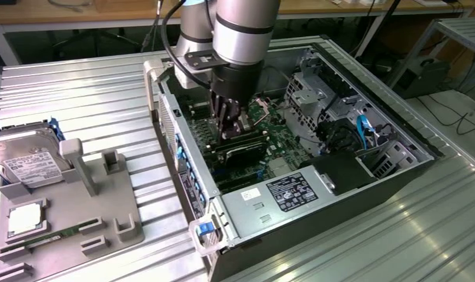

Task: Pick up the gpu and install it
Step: 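Press down on the gpu until it lock into place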

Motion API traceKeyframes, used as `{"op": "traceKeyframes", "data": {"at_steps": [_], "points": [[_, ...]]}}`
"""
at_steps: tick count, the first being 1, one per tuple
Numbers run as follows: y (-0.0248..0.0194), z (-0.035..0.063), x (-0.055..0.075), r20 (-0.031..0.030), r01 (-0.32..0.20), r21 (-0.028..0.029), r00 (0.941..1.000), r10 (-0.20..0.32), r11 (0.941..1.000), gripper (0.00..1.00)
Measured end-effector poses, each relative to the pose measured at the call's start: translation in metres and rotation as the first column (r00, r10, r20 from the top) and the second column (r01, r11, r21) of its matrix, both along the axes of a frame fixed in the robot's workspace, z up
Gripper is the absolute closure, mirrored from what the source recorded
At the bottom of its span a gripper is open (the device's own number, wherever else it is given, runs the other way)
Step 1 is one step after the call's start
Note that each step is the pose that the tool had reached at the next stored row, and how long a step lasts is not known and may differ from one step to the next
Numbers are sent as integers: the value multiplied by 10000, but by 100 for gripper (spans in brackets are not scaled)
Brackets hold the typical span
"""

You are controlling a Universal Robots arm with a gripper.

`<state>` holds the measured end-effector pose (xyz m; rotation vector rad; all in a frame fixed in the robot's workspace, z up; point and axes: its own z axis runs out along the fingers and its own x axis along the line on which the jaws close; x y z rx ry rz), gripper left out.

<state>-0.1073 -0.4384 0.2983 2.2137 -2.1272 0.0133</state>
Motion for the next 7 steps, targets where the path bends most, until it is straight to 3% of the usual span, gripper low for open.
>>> {"op": "traceKeyframes", "data": {"at_steps": [7], "points": [[0, 0, 6, 0, -1, 28, 10000, 1, 10000, 89]]}}
